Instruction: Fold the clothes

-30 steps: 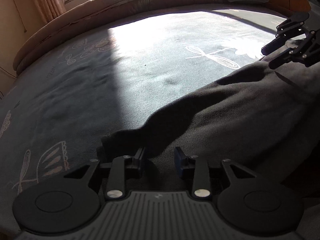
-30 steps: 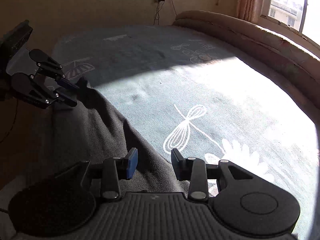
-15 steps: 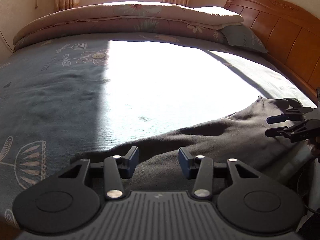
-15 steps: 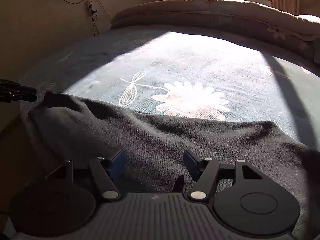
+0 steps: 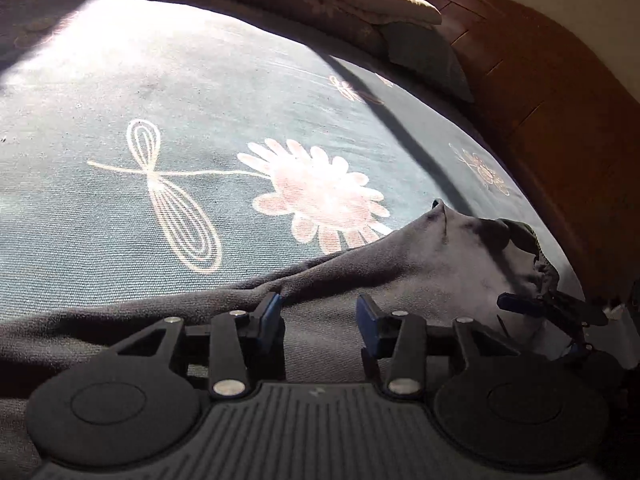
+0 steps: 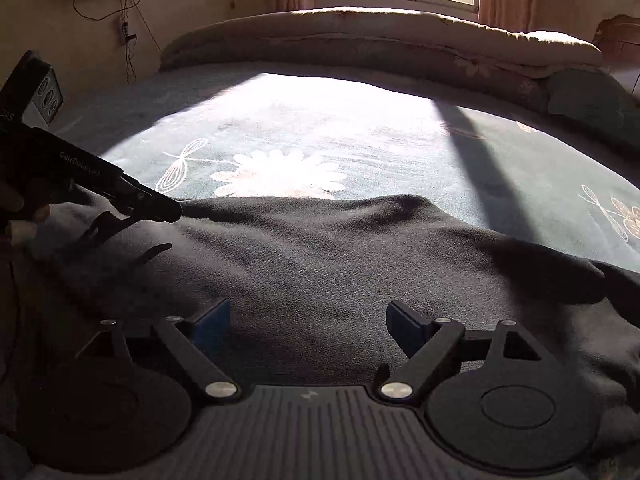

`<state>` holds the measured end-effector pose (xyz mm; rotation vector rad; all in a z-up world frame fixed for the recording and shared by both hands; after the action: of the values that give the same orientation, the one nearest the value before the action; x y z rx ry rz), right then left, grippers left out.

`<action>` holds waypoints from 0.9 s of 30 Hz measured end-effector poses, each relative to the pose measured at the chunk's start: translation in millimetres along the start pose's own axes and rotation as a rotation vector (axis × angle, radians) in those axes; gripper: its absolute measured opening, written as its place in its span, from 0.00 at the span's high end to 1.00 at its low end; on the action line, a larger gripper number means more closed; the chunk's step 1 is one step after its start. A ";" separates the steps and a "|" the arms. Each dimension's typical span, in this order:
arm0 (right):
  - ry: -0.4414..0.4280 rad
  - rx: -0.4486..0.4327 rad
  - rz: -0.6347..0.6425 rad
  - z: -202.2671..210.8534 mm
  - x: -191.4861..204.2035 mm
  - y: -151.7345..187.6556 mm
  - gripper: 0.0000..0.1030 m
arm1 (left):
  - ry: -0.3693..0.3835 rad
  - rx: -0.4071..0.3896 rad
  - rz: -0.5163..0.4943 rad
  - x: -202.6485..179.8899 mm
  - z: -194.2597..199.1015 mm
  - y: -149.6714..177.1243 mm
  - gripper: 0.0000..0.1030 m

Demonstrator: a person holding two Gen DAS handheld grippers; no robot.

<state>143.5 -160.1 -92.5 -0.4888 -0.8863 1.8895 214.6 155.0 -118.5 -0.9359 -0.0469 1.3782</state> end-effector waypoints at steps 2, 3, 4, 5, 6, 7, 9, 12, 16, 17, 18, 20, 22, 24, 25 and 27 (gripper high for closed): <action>-0.008 -0.004 -0.059 -4.3 -14.6 10.2 0.11 | -0.039 -0.021 0.029 21.3 23.0 1.5 0.58; -0.012 -0.014 -0.079 -6.6 -19.7 15.3 0.07 | -0.079 -0.023 0.039 26.7 33.8 1.2 0.58; -0.024 -0.043 -0.092 -7.8 -24.3 20.6 0.05 | -0.128 -0.024 0.045 30.2 44.5 0.8 0.56; -0.040 -0.068 -0.098 -8.4 -26.7 23.8 0.01 | -0.174 -0.030 0.032 30.2 54.3 1.3 0.56; -0.047 -0.072 -0.101 -10.2 -26.6 23.9 0.00 | -0.219 -0.040 0.008 28.4 63.6 2.2 0.56; -0.035 -0.069 -0.090 -11.2 -23.9 22.5 0.00 | -0.230 -0.047 -0.010 26.3 71.4 4.7 0.55; -0.007 -0.060 -0.037 -13.7 -16.8 22.4 0.00 | -0.227 -0.051 -0.036 22.4 81.6 12.4 0.46; 0.026 -0.062 0.024 -15.2 -7.8 26.2 0.00 | -0.334 -0.015 -0.060 23.9 77.1 36.6 0.39; 0.028 -0.064 0.021 -13.9 -8.0 26.9 0.00 | -0.380 -0.059 -0.050 25.8 92.8 68.9 0.37; 0.028 -0.064 0.020 -13.7 -8.3 27.1 0.00 | -0.380 -0.049 -0.035 25.3 98.3 71.8 0.37; 0.031 -0.065 0.023 -13.8 -7.8 27.6 0.00 | -0.383 -0.034 -0.034 24.2 102.5 72.2 0.37; 0.039 -0.067 0.030 -14.7 -6.3 28.3 0.00 | -0.414 -0.033 -0.069 22.2 110.8 68.4 0.37; 0.046 -0.068 0.030 -15.5 -5.2 28.2 0.00 | -0.442 -0.079 -0.097 26.4 119.5 60.1 0.37; 0.048 -0.071 0.030 -15.4 -5.0 28.6 0.00 | -0.438 -0.133 -0.047 44.5 124.3 48.1 0.36; 0.048 -0.072 0.030 -15.3 -5.1 28.8 0.00 | -0.435 -0.159 -0.014 57.9 124.4 42.0 0.36; 0.048 -0.074 0.030 -15.3 -5.2 29.2 0.00 | -0.483 -0.181 0.038 83.7 123.3 36.1 0.36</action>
<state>138.6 -167.2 -124.7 -0.5930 -0.9239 1.8694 140.2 287.7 -99.2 -0.7345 -0.5286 1.6288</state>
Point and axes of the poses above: each gripper's, at about its wrist camera, not at the fingertips, and z roughly against the way its jaws point, x to its left, y to its underside, the point moved 1 cm from there along -z, roughly the way its jaws point, and after that the axes turned 2 degrees about y, right-handed, at the moved point
